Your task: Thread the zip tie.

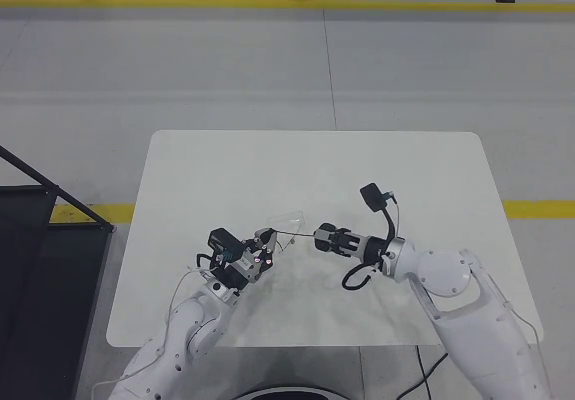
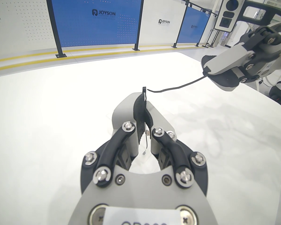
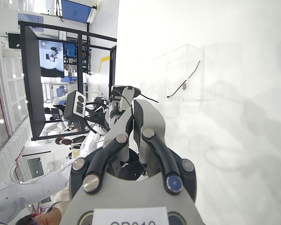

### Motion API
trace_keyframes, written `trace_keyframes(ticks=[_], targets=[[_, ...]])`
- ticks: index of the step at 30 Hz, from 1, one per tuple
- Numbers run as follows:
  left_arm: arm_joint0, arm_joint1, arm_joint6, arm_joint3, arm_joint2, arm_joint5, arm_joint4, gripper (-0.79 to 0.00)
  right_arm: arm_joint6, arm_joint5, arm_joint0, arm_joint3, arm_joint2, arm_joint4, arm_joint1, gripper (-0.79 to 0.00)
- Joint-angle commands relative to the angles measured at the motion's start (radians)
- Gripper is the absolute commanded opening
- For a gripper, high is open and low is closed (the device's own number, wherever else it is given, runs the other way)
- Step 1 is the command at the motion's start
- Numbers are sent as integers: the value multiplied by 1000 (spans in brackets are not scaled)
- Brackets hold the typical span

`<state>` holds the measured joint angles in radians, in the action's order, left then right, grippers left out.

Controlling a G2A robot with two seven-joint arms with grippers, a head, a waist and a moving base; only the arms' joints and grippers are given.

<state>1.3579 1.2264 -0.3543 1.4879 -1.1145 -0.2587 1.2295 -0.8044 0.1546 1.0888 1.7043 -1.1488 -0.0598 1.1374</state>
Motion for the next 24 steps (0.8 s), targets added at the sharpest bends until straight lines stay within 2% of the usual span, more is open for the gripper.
trace_keyframes(ticks=[1, 24], targets=[[0, 0, 0, 0, 0, 0, 0, -785, -3, 2, -2, -1, 0, 1, 0, -785], [0, 0, 0, 0, 0, 0, 0, -785, 0, 11, -17, -12, 14, 9, 2, -785]])
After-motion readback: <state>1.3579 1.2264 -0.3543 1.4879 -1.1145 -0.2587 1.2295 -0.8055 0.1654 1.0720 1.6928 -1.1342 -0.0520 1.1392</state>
